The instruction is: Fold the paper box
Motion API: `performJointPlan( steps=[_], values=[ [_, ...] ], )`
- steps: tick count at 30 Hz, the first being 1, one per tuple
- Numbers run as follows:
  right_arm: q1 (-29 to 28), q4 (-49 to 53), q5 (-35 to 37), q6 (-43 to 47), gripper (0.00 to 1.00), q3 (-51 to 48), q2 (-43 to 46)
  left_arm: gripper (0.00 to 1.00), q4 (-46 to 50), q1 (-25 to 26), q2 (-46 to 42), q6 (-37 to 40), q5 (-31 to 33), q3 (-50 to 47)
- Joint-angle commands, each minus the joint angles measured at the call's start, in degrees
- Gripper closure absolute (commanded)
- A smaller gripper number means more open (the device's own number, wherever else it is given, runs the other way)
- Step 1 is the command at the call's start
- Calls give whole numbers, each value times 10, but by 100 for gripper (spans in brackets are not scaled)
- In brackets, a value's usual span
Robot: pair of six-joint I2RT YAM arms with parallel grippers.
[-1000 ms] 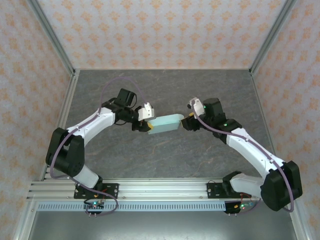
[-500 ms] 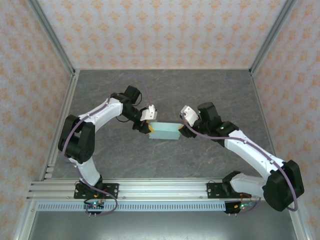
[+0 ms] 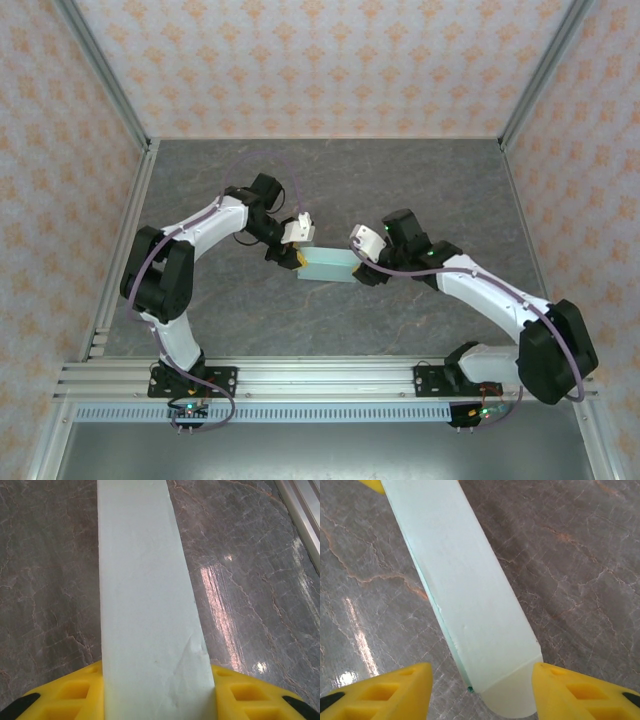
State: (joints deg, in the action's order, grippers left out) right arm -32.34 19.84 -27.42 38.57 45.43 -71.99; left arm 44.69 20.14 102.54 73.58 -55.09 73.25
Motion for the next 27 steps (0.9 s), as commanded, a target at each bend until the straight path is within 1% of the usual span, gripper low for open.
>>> performJointPlan(
  steps=[1, 13, 22, 27],
  values=[
    [-3, 6, -6, 14, 46, 16, -5, 62, -2, 8, 3, 3, 6, 9],
    [-4, 18, -20, 16, 51, 31, -8, 63, 0, 17, 10, -1, 34, 16],
    [-4, 24, -4, 12, 54, 43, -16, 63, 0, 22, 12, -3, 41, 17],
    [-4, 18, 12, 10, 59, 51, -10, 62, 2, 22, 13, -3, 44, 18]
  ],
)
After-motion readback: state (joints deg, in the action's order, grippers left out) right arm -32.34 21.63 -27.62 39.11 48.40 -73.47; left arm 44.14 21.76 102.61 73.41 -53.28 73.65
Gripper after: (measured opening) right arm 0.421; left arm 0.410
